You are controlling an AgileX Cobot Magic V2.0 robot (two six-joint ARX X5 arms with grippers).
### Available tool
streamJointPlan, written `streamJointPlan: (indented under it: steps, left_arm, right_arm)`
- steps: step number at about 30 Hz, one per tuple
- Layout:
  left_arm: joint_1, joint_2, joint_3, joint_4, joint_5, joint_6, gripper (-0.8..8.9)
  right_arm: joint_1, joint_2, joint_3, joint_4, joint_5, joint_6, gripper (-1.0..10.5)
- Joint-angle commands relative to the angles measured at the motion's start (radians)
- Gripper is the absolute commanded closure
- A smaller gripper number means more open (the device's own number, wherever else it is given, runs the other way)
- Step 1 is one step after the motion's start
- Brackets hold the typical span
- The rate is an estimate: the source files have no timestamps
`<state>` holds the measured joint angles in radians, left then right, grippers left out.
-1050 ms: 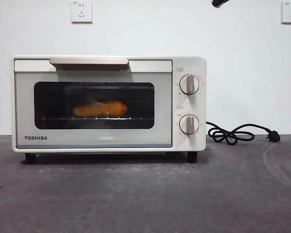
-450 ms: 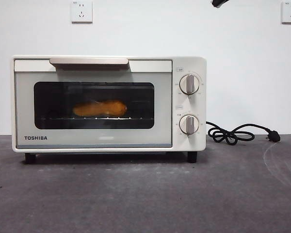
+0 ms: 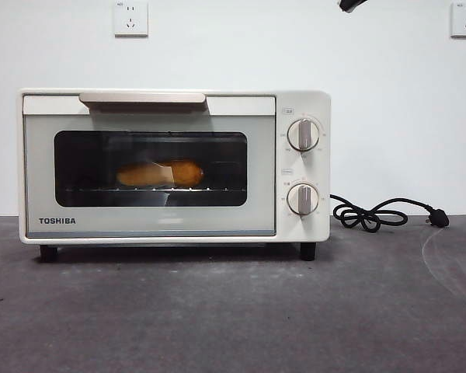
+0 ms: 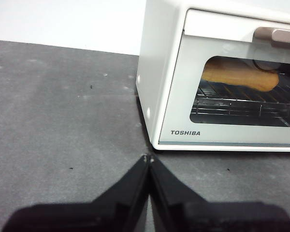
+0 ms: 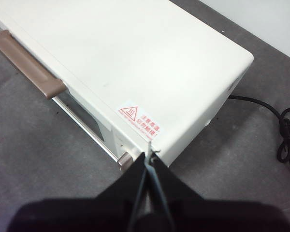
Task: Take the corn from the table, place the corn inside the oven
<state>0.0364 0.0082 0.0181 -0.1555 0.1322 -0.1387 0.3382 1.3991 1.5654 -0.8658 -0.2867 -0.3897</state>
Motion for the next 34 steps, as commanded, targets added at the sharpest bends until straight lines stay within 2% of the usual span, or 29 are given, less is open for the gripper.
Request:
streamJointPlan:
  steps: [1,24,29,34]
  left_arm:
    - [0.001,-0.001,-0.008,0.007,-0.002,0.013,8.17]
    - [0.002,0.008,-0.008,0.007,-0.002,0.013,8.17]
    - [0.002,0.008,-0.008,0.007,-0.002,0.013,8.17]
    - [0.002,0.008,-0.008,0.007,-0.002,0.013,8.17]
  right_arm:
    - [0.001,-0.003,0.003,0.006,0.000,-0.004,9.6]
    - [0.001,-0.002,0.003,0.006,-0.001,-0.004,9.6]
    - [-0.007,-0.003,0.003,0.006,0.056,-0.004,9.6]
    - [-0.007,-0.012,0.003,0.006,0.064,-0.007,9.6]
